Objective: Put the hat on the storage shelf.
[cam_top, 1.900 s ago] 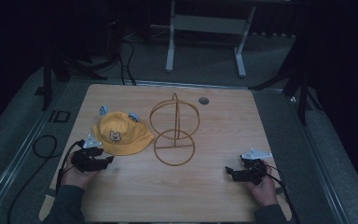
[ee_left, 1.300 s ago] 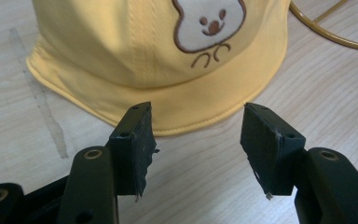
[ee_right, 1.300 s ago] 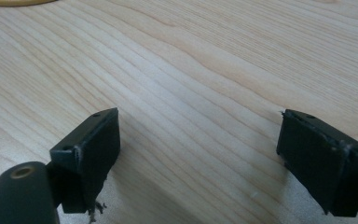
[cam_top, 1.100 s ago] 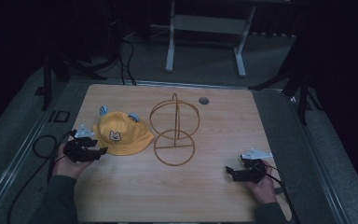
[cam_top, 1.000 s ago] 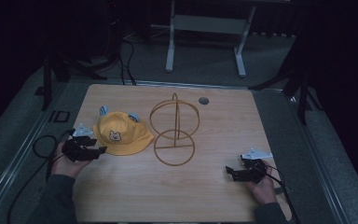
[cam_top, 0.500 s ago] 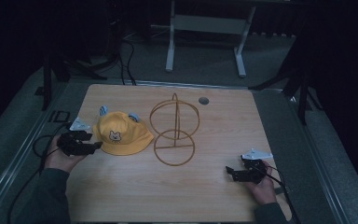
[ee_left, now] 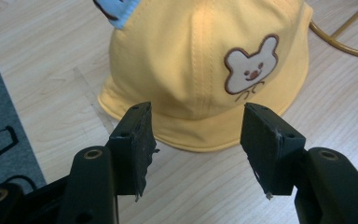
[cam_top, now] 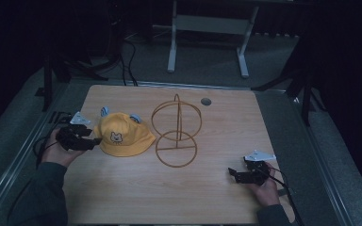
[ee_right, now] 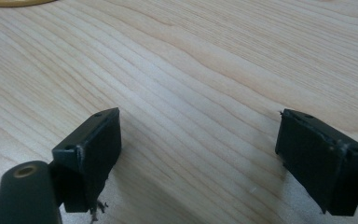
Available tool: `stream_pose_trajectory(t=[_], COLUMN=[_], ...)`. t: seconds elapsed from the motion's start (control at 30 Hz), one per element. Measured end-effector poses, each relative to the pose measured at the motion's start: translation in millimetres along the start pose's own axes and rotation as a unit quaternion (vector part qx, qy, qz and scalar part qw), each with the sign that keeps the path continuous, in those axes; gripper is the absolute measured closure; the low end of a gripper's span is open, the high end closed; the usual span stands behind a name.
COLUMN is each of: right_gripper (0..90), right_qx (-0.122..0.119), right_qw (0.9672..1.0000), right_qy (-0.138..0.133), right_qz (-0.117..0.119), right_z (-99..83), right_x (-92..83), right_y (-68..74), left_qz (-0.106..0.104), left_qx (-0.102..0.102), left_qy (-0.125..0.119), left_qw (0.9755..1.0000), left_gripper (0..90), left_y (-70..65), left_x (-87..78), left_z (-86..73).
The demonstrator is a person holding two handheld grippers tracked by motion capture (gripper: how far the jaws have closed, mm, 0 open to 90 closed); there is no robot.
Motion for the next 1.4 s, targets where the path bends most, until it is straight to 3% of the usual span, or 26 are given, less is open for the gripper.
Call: stream_pose_trajectory(t=[1.4], right_gripper=[14.2], right_qx=[0.000], right_qw=[1.0000], right_qy=[0.000], right_qz=[-0.001], right_z=[-0.4], right_x=[-0.4], right_y=[0.4], left_qz=[-0.002], left_qx=[0.058], left_qy=[0.045], left_qw=[0.9973], left_gripper=[44.2], left_y=[0.4], left_x=[-15.8], left_z=[49.0])
Point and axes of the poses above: each handheld gripper's, and its own axes: x roughly forward along the jaws, z roughly out of its top, y roughly to its left, the point moved 2 cm from there along x, roughly forward along the jaws, and after that the axes turned 13 degrees about -x, right-handed, at the moved point
